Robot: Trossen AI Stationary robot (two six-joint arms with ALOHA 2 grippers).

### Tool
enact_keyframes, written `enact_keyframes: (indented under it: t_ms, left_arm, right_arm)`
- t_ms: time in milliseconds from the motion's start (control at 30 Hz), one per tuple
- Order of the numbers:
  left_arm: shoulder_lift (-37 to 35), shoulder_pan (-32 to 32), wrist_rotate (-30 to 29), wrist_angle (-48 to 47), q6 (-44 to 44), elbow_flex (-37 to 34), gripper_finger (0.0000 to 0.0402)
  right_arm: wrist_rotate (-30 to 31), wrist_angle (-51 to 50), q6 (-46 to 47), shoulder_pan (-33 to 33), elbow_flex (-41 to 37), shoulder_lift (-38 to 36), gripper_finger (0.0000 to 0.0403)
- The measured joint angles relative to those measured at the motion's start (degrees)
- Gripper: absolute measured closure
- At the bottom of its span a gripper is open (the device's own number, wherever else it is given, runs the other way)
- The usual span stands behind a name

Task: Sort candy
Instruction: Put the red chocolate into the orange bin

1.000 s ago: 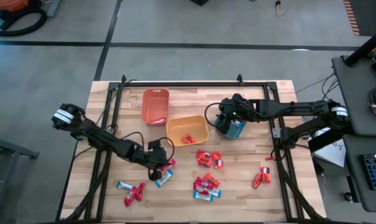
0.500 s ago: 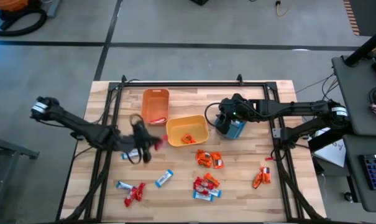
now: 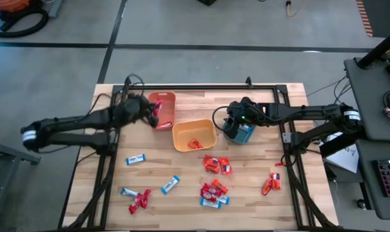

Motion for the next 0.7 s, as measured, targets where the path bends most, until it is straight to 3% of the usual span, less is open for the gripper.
enact_keyframes:
  t_ms: [133, 233, 500, 700]
  left_arm:
    - [4.86, 10.45, 8.75, 3.04, 2.62, 0.00, 0.0400]
    - [8.70, 14.43, 13.10, 5.51, 3.98, -0.02, 0.0400]
    - [15.98, 15.01, 13.27, 7.97, 4.37, 0.71, 0.0398]
    - [18.91, 15.01, 13.07, 8.02, 4.03, 1.41, 0.0367]
  right_arm:
    - [0.01, -0.01, 0.68, 0.00, -0.02, 0.00, 0.0259]
    - [0.02, -0.02, 1.00, 0.01, -0.02, 0.02, 0.0259]
    - [0.01, -0.01, 1.03, 0.01, -0.39, 0.02, 0.0259]
    - [0.02, 0.00, 1.03, 0.00, -0.87, 0.02, 0.0259]
